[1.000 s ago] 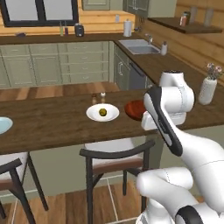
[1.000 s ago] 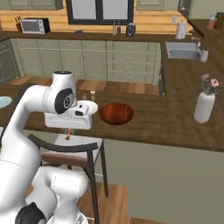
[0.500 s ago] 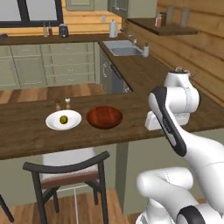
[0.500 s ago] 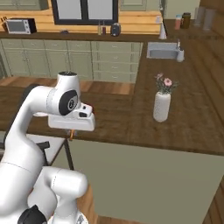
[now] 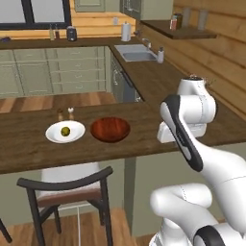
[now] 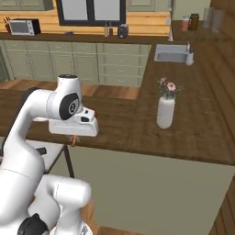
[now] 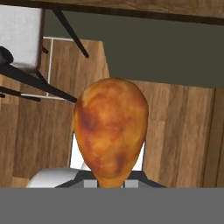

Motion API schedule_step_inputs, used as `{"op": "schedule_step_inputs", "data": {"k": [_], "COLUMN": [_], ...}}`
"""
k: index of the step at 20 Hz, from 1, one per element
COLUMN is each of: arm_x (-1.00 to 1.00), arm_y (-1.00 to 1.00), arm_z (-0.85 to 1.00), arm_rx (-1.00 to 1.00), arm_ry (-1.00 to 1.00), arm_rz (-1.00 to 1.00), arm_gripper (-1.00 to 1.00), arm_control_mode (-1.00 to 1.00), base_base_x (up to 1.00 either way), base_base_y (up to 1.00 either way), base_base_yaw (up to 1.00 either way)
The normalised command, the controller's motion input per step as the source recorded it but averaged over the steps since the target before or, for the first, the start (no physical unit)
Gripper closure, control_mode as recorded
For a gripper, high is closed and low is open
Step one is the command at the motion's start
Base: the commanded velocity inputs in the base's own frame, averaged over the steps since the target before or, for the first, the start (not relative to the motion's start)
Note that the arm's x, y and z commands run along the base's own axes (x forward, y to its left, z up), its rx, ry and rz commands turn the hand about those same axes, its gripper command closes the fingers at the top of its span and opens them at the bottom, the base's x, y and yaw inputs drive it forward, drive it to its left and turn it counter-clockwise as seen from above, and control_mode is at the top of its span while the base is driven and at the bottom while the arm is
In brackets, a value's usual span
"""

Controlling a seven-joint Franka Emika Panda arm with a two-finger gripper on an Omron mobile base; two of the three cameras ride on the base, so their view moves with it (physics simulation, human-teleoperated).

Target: Pick the chicken drumstick and lemon from their plates and place them in the bowl. Then put the bowl in the fridge.

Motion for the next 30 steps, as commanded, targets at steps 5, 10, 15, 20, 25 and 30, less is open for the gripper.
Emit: {"op": "schedule_step_inputs", "data": {"k": [5,10,15,20,25,30], "arm_x": [0.00,0.00,0.00,0.00,0.00,0.00], "arm_y": [0.00,0.00,0.00,0.00,0.00,0.00], "arm_z": [0.00,0.00,0.00,0.00,0.00,0.00], "arm_rx": [0.00,0.00,0.00,0.00,0.00,0.00], "arm_ry": [0.00,0.00,0.00,0.00,0.00,0.00], "arm_rz": [0.00,0.00,0.00,0.00,0.00,0.00], "arm_gripper": [1.00,1.00,1.00,1.00,1.00,1.00], "arm_control_mode": [1.00,1.00,1.00,1.00,1.00,1.00], "base_base_x": [0.17,0.52,0.65,0.42,0.02,0.06], "base_base_y": [-0.59,0.53,0.12,0.11,0.38,0.15], "base_base_yaw": [0.00,0.00,0.07,0.06,0.04,0.25]}}
